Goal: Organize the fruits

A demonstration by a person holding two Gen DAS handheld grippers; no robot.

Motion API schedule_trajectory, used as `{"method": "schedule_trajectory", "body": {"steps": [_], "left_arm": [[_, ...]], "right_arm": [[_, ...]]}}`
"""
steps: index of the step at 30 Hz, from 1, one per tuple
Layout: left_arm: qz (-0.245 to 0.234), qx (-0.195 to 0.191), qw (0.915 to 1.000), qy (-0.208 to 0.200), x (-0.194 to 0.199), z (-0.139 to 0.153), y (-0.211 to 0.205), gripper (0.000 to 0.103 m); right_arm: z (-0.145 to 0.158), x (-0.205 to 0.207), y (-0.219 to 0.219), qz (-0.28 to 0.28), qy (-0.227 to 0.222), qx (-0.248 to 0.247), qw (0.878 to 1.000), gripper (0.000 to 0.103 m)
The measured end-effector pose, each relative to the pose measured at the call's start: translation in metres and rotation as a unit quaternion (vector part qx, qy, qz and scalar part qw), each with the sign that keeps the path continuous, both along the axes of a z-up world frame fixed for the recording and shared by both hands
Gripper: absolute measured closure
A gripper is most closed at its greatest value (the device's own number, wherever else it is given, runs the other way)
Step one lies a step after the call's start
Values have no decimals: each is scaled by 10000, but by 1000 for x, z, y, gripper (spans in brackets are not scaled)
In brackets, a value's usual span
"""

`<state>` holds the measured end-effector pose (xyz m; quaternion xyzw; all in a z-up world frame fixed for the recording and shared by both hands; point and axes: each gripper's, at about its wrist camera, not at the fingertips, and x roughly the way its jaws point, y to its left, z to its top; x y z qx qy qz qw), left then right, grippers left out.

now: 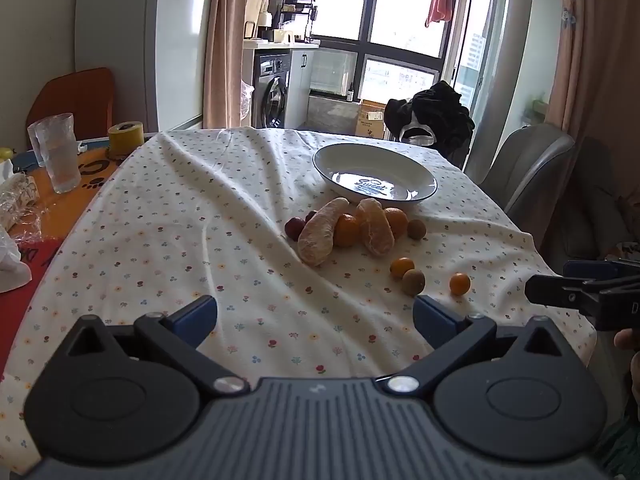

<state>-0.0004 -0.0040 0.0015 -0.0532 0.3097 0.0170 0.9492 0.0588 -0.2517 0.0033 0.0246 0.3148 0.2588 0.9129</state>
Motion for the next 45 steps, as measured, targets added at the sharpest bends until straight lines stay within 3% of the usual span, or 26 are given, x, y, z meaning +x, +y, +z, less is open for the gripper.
{"method": "schedule_trajectory", "body": {"steps": [45], "left_arm": [[-72, 15, 9999, -111, -9, 14, 3, 0]], "right_arm": [[0, -7, -2, -111, -78, -157, 9998, 0]]}}
